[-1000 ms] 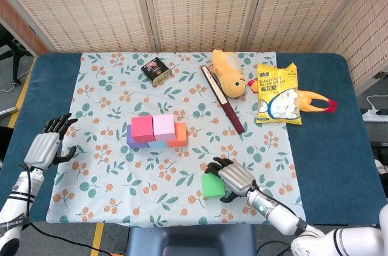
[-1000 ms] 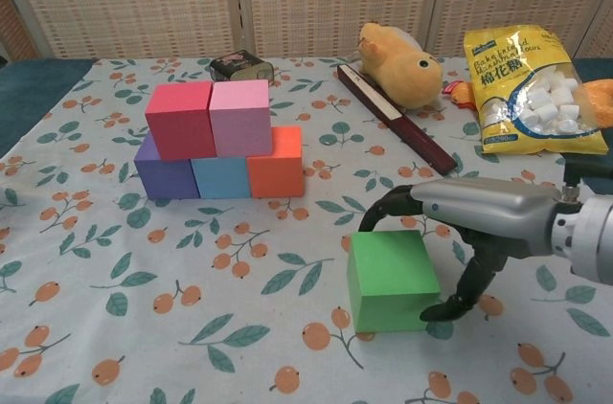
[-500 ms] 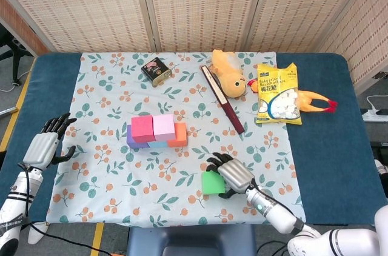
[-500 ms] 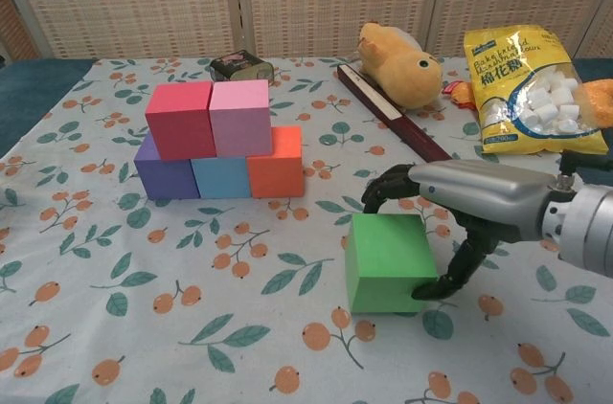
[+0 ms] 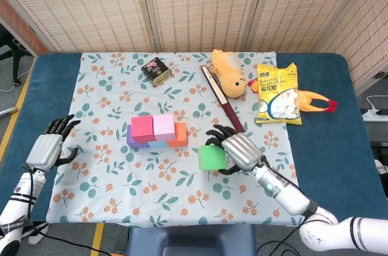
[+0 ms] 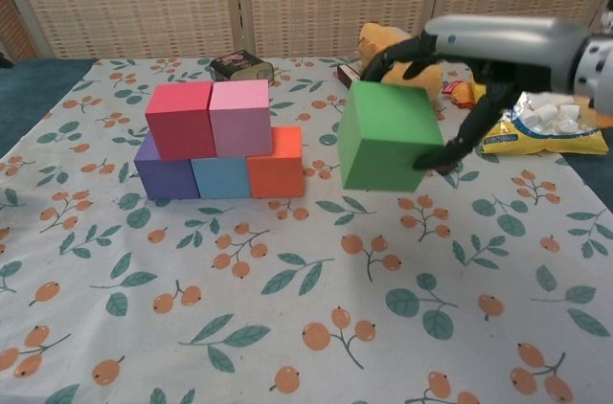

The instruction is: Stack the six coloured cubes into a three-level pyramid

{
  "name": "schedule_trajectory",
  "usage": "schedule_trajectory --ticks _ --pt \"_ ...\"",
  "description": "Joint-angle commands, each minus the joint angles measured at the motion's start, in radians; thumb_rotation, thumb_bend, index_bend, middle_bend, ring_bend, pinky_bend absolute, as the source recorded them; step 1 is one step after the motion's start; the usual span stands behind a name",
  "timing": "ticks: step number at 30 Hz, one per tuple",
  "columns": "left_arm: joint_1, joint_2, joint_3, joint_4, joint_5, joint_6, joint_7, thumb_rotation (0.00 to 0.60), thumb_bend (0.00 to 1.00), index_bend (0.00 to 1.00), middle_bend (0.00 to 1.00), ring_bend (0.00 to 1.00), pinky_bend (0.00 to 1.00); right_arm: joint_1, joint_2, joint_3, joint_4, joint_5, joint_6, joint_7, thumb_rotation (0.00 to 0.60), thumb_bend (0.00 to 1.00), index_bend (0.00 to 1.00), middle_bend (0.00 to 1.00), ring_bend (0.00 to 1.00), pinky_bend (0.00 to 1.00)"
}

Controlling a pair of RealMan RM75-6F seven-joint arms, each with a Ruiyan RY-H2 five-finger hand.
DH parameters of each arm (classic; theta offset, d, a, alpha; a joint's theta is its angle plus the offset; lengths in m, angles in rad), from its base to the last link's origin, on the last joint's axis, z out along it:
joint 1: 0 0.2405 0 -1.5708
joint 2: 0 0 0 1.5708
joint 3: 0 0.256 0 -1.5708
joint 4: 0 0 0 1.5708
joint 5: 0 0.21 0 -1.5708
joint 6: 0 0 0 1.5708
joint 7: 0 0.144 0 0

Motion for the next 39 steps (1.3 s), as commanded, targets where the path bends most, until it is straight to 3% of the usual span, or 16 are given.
schedule_trajectory --ticks 1,8,17,22,29,39 --pt "0.002 0.002 0.003 -0.009 0.000 0.001 0.011 0.600 0.44 0.13 0.00 0.00 0.00 0.092 0.099 0.106 -0.031 0.058 -0.123 0.088 0.593 0.12 0.46 0.13 0.00 0.12" --pt "0.001 0.012 0.009 -0.029 -0.006 -0.015 0.030 0.599 0.43 0.13 0.00 0.00 0.00 0.252 0.114 0.185 0.053 0.201 -0.320 0.142 0.593 0.12 0.45 0.13 0.00 0.12" --pt "0.003 0.018 0.012 -0.046 -0.007 -0.019 0.032 0.600 0.43 0.13 0.00 0.00 0.00 0.456 0.045 0.198 0.245 0.347 -0.497 0.162 0.590 0.14 0.44 0.13 0.00 0.08" --pt "0.005 0.017 0.012 -0.050 -0.008 -0.020 0.026 0.600 0.44 0.13 0.00 0.00 0.00 0.561 0.001 0.170 0.345 0.421 -0.558 0.158 0.593 0.15 0.44 0.13 0.00 0.05" --pt "0.005 0.016 0.015 -0.047 -0.004 -0.025 0.015 0.600 0.44 0.13 0.00 0.00 0.00 0.709 -0.073 0.093 0.481 0.516 -0.619 0.152 0.591 0.15 0.44 0.13 0.00 0.02" --pt "0.008 0.008 0.018 -0.026 -0.004 -0.031 -0.010 0.600 0.43 0.13 0.00 0.00 0.00 0.841 -0.156 0.001 0.615 0.606 -0.637 0.169 0.589 0.15 0.43 0.13 0.00 0.01"
